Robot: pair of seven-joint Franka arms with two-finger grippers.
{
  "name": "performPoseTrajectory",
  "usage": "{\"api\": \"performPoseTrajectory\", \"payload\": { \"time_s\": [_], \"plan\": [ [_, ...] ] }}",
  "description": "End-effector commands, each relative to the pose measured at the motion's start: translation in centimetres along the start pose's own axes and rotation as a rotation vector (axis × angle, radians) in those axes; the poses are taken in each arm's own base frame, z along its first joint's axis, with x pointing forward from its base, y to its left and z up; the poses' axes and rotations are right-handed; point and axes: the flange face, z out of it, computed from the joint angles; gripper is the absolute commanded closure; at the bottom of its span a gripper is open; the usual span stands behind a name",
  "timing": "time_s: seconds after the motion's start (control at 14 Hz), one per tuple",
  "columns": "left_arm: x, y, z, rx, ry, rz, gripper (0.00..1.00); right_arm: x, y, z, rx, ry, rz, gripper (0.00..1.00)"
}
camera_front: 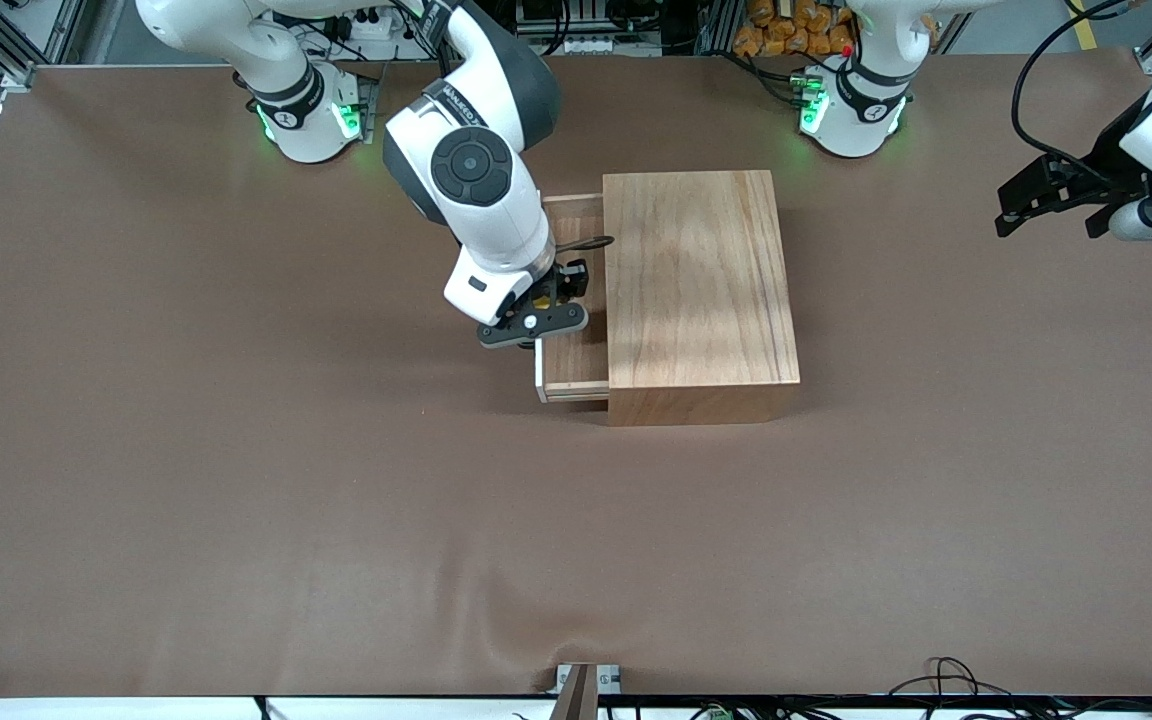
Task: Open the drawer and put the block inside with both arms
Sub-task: 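Carry the yellow cube with the right gripper over the open drawer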
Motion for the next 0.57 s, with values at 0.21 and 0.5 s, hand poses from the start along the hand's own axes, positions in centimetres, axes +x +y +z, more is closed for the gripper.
{"api": "performPoseTrajectory", "payload": {
  "time_s": [0.21,0.5],
  "plan": [
    [-0.4,0.6,0.1,0.018,0.011,0.019,0.0,-4.7,-2.6,2.0,-0.041,0.061,0.077,1.0],
    [-0.4,0.6,0.3,0.018,0.008,0.019,0.0,-5.3,-2.1,4.4,-0.027,0.09,0.078,1.0]
  ]
}}
